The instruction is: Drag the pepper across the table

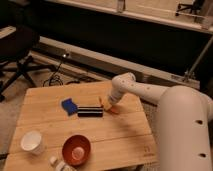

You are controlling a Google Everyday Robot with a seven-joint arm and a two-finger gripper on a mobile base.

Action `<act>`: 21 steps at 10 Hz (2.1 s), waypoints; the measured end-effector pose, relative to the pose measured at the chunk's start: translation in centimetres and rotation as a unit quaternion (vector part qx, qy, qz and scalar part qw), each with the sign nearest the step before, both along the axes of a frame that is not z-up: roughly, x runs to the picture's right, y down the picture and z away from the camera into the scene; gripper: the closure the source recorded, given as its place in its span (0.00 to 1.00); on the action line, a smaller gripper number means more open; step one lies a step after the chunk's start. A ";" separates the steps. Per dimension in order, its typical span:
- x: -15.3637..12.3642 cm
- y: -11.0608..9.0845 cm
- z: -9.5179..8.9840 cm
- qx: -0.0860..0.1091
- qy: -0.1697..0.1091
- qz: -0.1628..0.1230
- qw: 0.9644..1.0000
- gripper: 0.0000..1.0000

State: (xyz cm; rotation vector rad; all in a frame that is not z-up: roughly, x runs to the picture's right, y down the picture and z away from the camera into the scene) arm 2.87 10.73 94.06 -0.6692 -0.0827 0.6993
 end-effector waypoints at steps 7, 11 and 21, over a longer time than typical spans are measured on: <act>1.2 1.4 -1.1 0.000 -0.010 0.003 1.000 0.53; 1.8 2.1 -1.4 -0.005 -0.010 -0.002 1.000 0.46; 4.5 5.0 -2.6 -0.020 0.001 -0.015 1.000 0.49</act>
